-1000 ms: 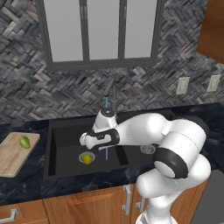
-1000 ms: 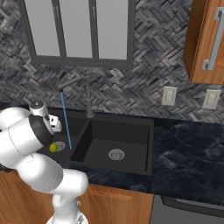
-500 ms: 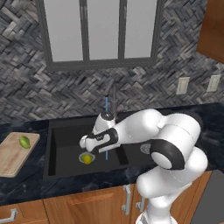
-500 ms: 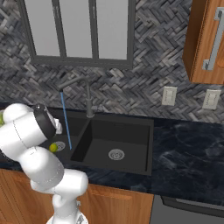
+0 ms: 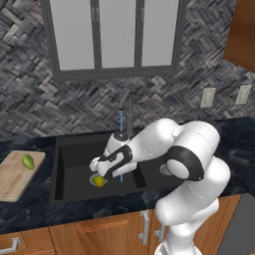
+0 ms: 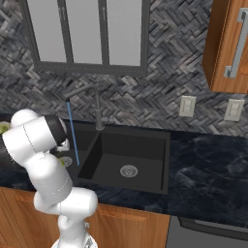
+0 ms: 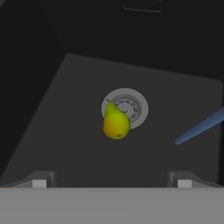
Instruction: Pick the mango, apple, pear from the sink and place them on the cutting board to airdry. Then turn off the sink faucet.
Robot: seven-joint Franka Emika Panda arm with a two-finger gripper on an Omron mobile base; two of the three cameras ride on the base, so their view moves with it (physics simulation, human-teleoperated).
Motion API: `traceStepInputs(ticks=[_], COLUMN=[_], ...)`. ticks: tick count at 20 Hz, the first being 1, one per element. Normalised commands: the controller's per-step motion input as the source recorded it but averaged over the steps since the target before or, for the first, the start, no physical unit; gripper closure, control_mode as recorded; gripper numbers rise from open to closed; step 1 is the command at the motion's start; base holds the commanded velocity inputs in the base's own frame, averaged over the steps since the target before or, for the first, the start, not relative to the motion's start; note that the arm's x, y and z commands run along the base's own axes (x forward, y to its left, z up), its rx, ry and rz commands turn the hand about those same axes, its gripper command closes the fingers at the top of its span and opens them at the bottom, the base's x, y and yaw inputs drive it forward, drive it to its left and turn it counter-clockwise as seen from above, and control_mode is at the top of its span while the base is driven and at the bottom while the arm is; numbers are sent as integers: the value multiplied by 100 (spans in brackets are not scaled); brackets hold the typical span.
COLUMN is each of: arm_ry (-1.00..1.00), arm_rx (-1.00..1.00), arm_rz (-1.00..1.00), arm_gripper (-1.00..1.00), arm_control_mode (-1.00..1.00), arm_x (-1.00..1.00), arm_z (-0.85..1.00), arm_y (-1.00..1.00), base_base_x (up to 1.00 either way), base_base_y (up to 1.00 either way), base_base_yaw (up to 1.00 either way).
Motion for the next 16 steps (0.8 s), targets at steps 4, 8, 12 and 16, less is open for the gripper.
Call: traceStepInputs(ticks=[4,8,12,16], arm_ry=[0,0,0,0], arm_rx=[0,0,0,0], arm_rz=[0,0,0,0], arm_gripper=[-100,-100,-100,-100], arm_control_mode=[-100,-100,-100,-100], arm_x=[6,5,9,11], arm_z=[-15,-13,-12,-14], arm_y=[4,3,3,5], base_base_x=[0,0,0,0], base_base_y=[0,0,0,0], base_base_yaw=[0,0,0,0])
